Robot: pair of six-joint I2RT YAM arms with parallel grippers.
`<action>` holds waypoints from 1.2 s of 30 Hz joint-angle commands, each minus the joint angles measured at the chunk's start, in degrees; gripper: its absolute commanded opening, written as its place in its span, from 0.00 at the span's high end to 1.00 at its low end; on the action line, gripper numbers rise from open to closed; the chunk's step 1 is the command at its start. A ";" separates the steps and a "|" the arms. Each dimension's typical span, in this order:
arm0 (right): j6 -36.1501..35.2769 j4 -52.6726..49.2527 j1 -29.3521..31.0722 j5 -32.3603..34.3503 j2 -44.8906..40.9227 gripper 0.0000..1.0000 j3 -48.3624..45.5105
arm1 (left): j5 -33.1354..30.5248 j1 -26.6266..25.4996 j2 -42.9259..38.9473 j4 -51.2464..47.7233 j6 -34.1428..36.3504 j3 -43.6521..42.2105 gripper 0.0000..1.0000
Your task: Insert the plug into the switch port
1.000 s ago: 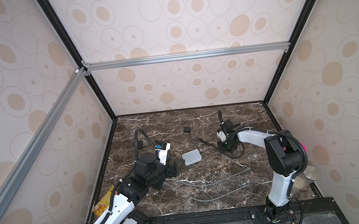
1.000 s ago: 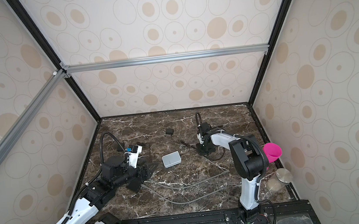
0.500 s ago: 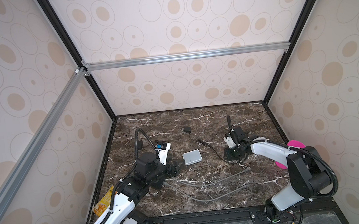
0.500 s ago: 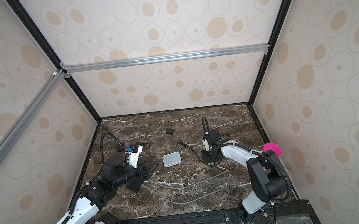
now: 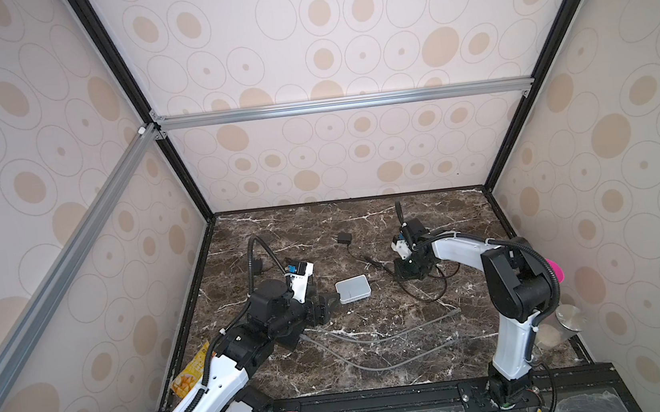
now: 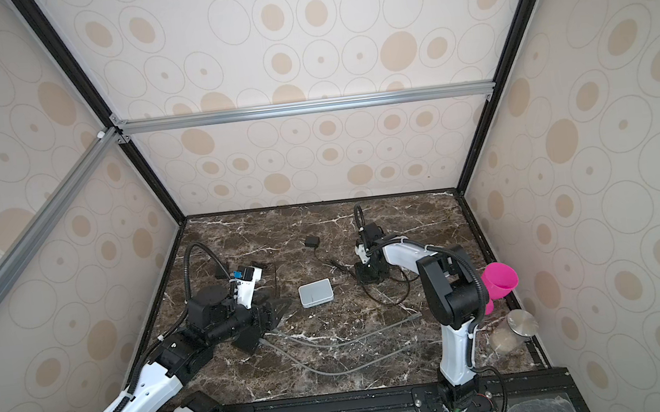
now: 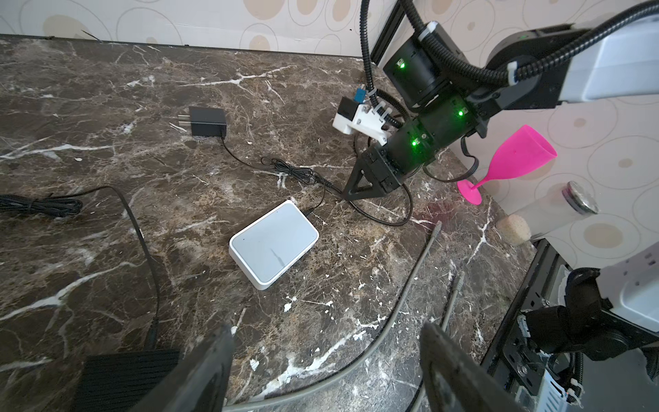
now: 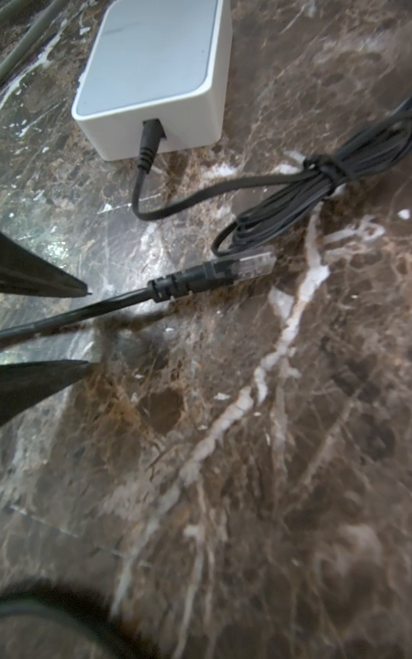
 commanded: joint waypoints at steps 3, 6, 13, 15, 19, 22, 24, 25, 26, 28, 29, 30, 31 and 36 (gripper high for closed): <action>-0.49 -0.56 1.78 1.39 1.69 0.69 -0.01 | 0.24 0.67 -0.31 0.56 0.44 0.26 0.18; 0.31 0.10 2.55 2.24 3.21 0.73 0.47 | 0.35 0.67 -0.57 0.59 0.41 0.23 0.18; 3.88 3.19 2.78 6.11 3.43 0.94 1.63 | -0.15 0.69 -1.86 0.41 0.65 0.37 0.18; 3.87 3.00 2.74 6.16 2.89 1.00 2.95 | -0.11 0.65 -2.07 0.37 0.67 0.37 0.18; 3.65 4.53 2.74 5.08 0.42 1.00 4.56 | -0.06 0.64 -2.08 0.20 0.88 0.39 0.18; 3.40 6.21 2.69 4.12 -1.90 1.00 4.17 | -0.08 0.72 -2.15 0.17 0.97 0.44 0.18; 3.30 6.00 2.74 4.59 -3.14 1.00 3.88 | -0.07 0.71 -2.11 0.18 0.97 0.42 0.18; 3.08 5.65 2.74 5.18 -3.86 1.00 3.54 | -0.09 0.69 -2.08 0.19 0.90 0.45 0.18; 2.89 5.53 2.79 5.50 -4.65 1.00 2.91 | -0.08 0.65 -2.08 0.19 0.91 0.50 0.18; 1.77 6.22 2.74 5.41 -7.27 1.00 0.18 | -0.18 0.67 -2.08 0.15 0.89 0.54 0.18; 0.96 6.66 2.74 5.06 -8.58 1.00 -1.23 | -0.11 0.72 -2.08 0.19 0.91 0.47 0.18; -0.24 6.80 2.81 4.45 -10.04 1.00 -2.76 | -0.12 0.66 -2.08 0.27 0.90 0.39 0.17; -1.55 6.88 2.74 3.67 -11.78 1.00 -4.28 | -0.15 0.67 -1.99 0.37 0.82 0.37 0.17; -6.07 6.84 2.96 1.43 -20.39 1.00 -11.93 | 0.09 0.68 0.13 0.89 0.04 0.11 0.18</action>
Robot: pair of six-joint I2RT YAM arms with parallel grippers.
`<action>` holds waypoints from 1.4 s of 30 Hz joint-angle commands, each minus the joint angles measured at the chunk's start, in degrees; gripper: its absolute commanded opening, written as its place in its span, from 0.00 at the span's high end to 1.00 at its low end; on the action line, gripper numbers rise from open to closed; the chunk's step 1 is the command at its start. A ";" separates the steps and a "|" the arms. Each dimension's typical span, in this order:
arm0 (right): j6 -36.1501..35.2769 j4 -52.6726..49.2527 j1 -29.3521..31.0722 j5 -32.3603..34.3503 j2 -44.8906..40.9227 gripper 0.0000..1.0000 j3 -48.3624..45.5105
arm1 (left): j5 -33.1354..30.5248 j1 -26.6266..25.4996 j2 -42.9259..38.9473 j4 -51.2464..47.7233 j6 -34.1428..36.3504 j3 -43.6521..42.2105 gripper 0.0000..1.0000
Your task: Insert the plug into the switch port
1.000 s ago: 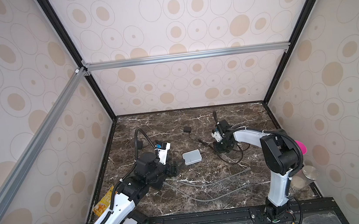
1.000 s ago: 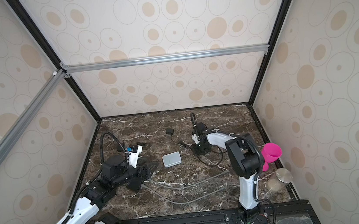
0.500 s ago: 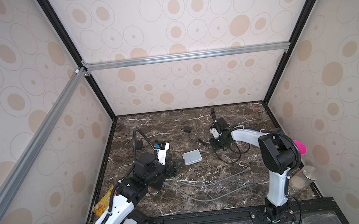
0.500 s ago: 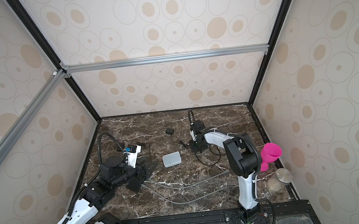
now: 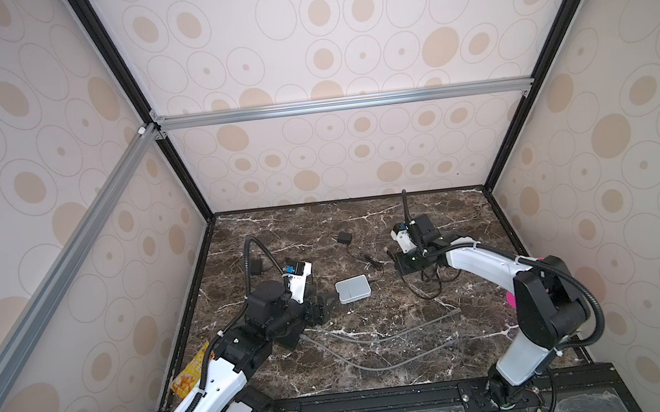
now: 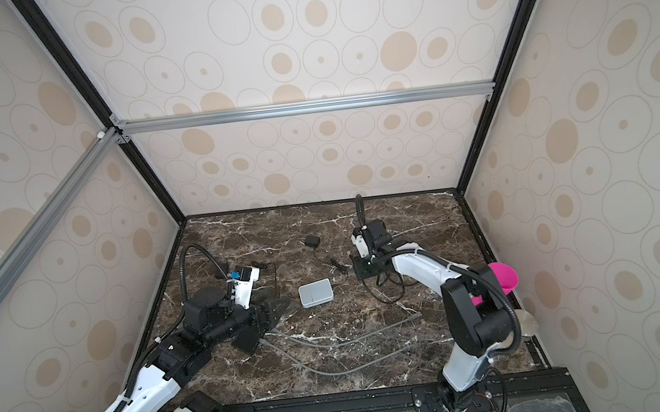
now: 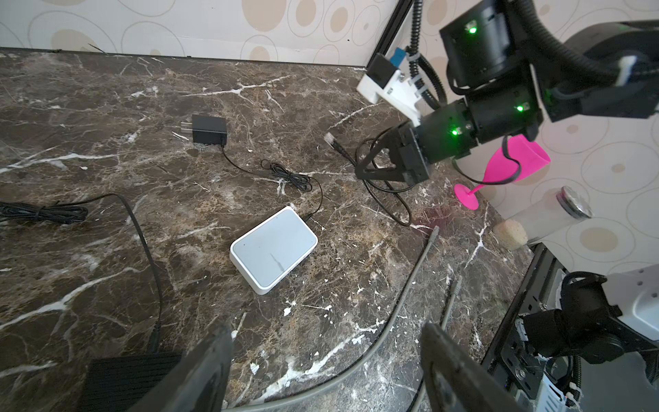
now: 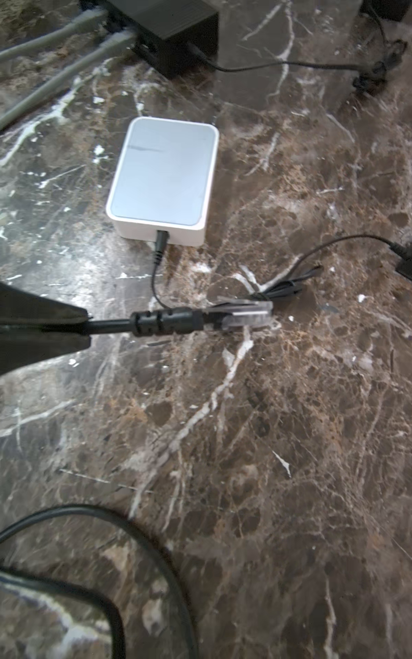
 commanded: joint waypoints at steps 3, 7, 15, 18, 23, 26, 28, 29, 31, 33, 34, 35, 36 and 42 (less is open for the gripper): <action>-5.73 0.06 1.11 -1.91 -9.33 1.00 -7.61 | -0.93 0.44 2.42 0.36 -0.11 0.69 0.18; -7.30 0.89 2.31 -1.72 -15.08 1.00 -11.72 | -1.75 0.42 3.15 2.35 -2.59 1.25 0.17; -9.40 1.28 3.95 -6.10 -21.39 1.00 -13.15 | 4.85 0.39 11.70 30.81 -10.32 -5.03 0.18; -9.26 2.68 5.86 -7.85 -21.91 1.00 -14.71 | 7.62 0.41 18.49 46.80 -11.60 -8.07 0.22; -10.52 5.04 11.30 -6.44 -21.65 1.00 -17.97 | 11.19 0.42 27.97 65.73 -10.82 -11.42 0.28; -11.88 4.36 14.18 -4.18 -22.08 1.00 -17.91 | 11.52 0.24 30.19 70.97 -10.82 -13.48 0.28; -11.97 5.92 14.87 -4.05 -22.94 1.00 -19.09 | 12.51 0.24 30.36 73.51 -11.32 -14.48 0.25; -11.96 6.49 15.24 -4.16 -23.14 1.00 -19.52 | 13.02 0.25 30.18 73.71 -11.24 -14.48 0.24; -12.76 6.95 16.21 -4.69 -23.08 1.00 -19.81 | 12.70 0.25 30.24 73.21 -11.24 -14.53 0.23; -13.86 7.04 16.99 -5.64 -22.14 1.00 -19.33 | 14.14 0.24 31.53 76.36 -12.50 -15.27 0.24; -14.06 6.84 17.06 -6.15 -21.65 1.00 -18.92 | 15.10 0.28 32.23 78.37 -13.25 -15.67 0.25; -14.45 6.65 17.20 -6.71 -21.31 1.00 -18.62 | 15.89 0.28 32.79 79.52 -13.68 -15.80 0.26; -14.72 6.68 17.25 -7.11 -21.31 1.00 -18.53 | 16.38 0.32 33.15 79.73 -13.86 -15.63 0.27; -15.02 9.45 17.34 -8.97 -23.61 1.00 -20.35 | 16.76 0.24 36.26 80.48 -14.60 -15.27 0.27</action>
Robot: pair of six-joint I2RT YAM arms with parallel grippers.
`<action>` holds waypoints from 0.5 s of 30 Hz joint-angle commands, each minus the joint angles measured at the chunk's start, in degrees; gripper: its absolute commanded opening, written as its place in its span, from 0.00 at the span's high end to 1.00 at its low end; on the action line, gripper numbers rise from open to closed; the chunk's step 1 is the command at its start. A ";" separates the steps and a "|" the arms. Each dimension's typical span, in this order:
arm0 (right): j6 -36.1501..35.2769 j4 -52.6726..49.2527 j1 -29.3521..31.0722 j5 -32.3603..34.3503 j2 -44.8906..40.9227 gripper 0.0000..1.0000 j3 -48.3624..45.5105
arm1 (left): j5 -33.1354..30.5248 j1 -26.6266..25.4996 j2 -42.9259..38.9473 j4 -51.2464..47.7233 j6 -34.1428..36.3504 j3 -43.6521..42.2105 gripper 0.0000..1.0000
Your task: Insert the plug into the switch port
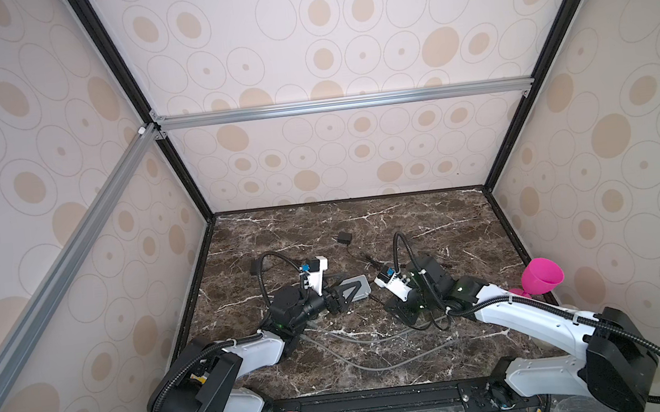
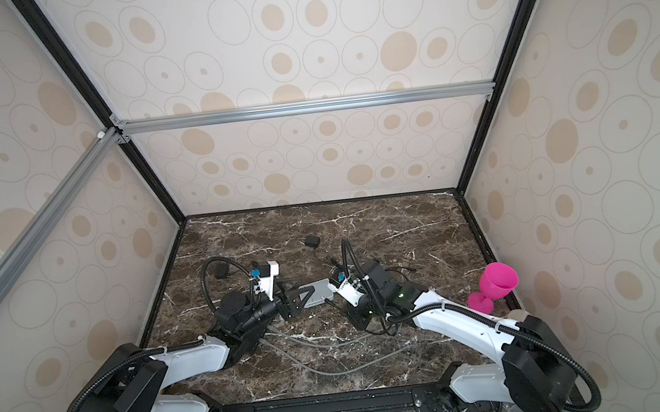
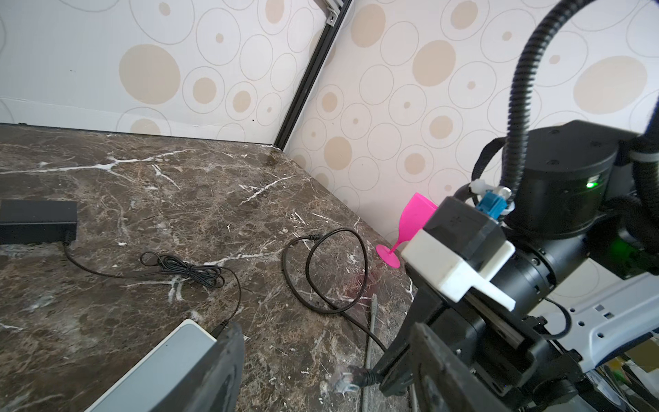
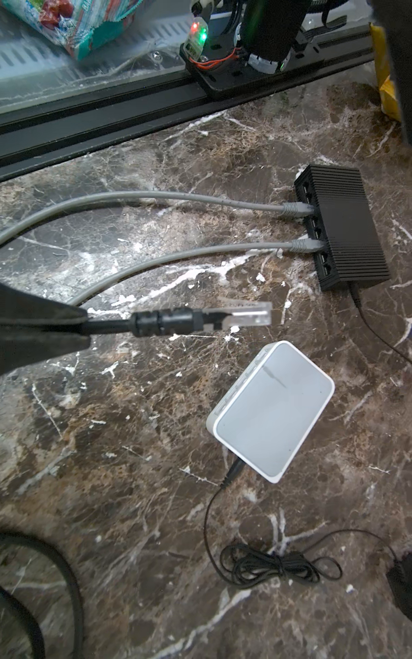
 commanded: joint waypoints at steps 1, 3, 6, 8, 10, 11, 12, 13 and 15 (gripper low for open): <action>-1.60 2.14 0.53 -1.71 -1.53 1.00 -1.21 | 2.58 0.20 2.64 5.95 -2.14 0.13 0.27; -0.76 2.42 0.69 0.26 -2.07 1.00 -1.61 | 3.86 0.24 4.31 7.34 -2.86 0.65 0.28; 0.81 3.25 1.13 5.00 -3.59 1.00 -2.92 | 4.71 0.21 6.13 7.95 -3.25 1.51 0.28; 1.38 3.68 1.48 7.88 -4.93 1.00 -3.81 | 4.69 0.25 7.26 7.90 -3.56 2.13 0.29; 1.36 4.06 1.84 8.77 -5.90 1.00 -4.52 | 5.18 0.20 8.63 8.02 -4.08 2.83 0.30; 1.13 4.21 1.88 8.77 -6.09 1.00 -4.69 | 5.56 0.25 9.29 8.51 -4.58 3.03 0.31; 1.02 4.33 1.95 8.73 -6.03 1.00 -4.77 | 5.68 0.26 9.80 9.18 -4.92 3.12 0.31; 0.77 4.37 1.97 8.46 -5.79 1.00 -4.77 | 5.68 0.23 10.21 9.52 -5.09 3.21 0.31; 0.08 4.28 2.11 7.36 -5.11 1.00 -4.58 | 5.36 0.24 10.52 9.54 -5.08 3.38 0.32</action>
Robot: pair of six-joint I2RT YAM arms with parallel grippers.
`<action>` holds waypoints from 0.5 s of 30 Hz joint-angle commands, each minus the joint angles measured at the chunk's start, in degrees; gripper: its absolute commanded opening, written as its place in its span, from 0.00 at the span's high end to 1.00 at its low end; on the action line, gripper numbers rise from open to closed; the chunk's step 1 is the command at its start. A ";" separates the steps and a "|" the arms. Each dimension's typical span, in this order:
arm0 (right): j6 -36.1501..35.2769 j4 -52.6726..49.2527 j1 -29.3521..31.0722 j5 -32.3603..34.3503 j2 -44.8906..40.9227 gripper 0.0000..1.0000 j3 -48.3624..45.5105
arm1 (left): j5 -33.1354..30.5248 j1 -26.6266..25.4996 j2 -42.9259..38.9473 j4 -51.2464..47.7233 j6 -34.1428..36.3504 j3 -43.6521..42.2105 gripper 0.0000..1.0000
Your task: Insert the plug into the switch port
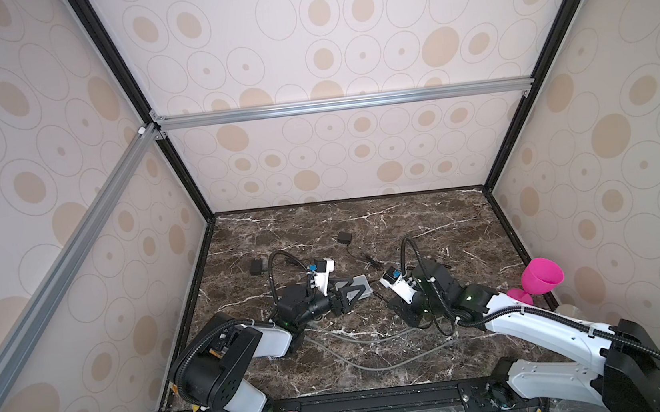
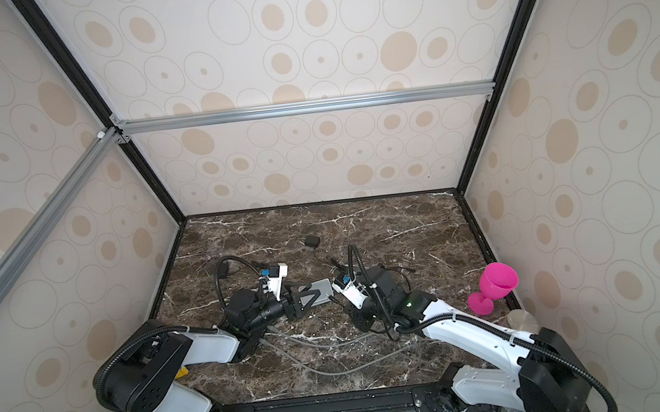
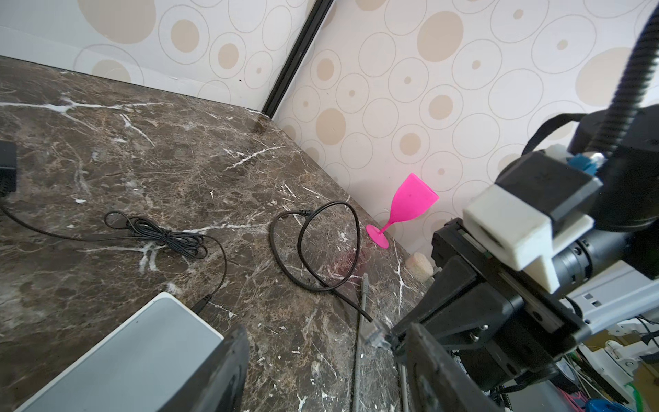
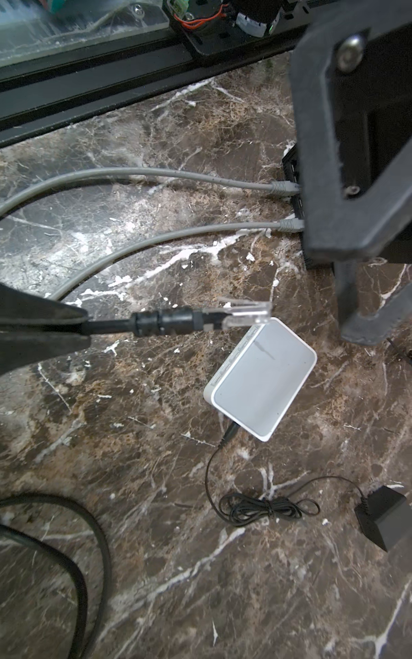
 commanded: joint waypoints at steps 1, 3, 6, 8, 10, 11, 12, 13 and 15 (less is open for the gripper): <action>-1.33 1.25 0.72 0.04 0.21 1.00 -0.60 | 0.76 0.20 0.27 3.71 -1.29 1.73 0.32; -2.16 1.37 0.74 -0.75 0.52 1.00 -0.66 | -0.97 0.24 -0.99 1.61 0.08 1.60 0.32; -3.23 1.29 0.80 -2.38 0.13 1.00 -0.83 | -3.28 0.21 -3.23 0.03 1.57 0.86 0.31; -3.68 1.15 0.87 -2.66 -0.79 1.00 -1.36 | -3.80 0.21 -3.73 0.59 1.62 0.35 0.31; -3.86 1.14 0.94 -2.54 -2.25 1.00 -1.99 | -4.19 0.24 -4.14 0.37 1.31 0.28 0.31; -4.03 1.10 1.00 -2.51 -2.96 1.00 -2.23 | -4.75 0.20 -4.70 -0.95 1.14 0.40 0.32; -4.41 0.85 0.98 -2.62 -3.64 1.00 -2.45 | -5.22 0.23 -5.46 -2.86 1.12 0.72 0.33; -4.93 0.62 0.99 -2.99 -4.55 1.00 -2.59 | -5.67 0.20 -6.56 -6.93 1.46 1.31 0.34; -5.44 0.35 0.94 -3.48 -6.55 1.00 -3.26 | -6.99 0.24 -9.42 -15.08 1.98 2.64 0.34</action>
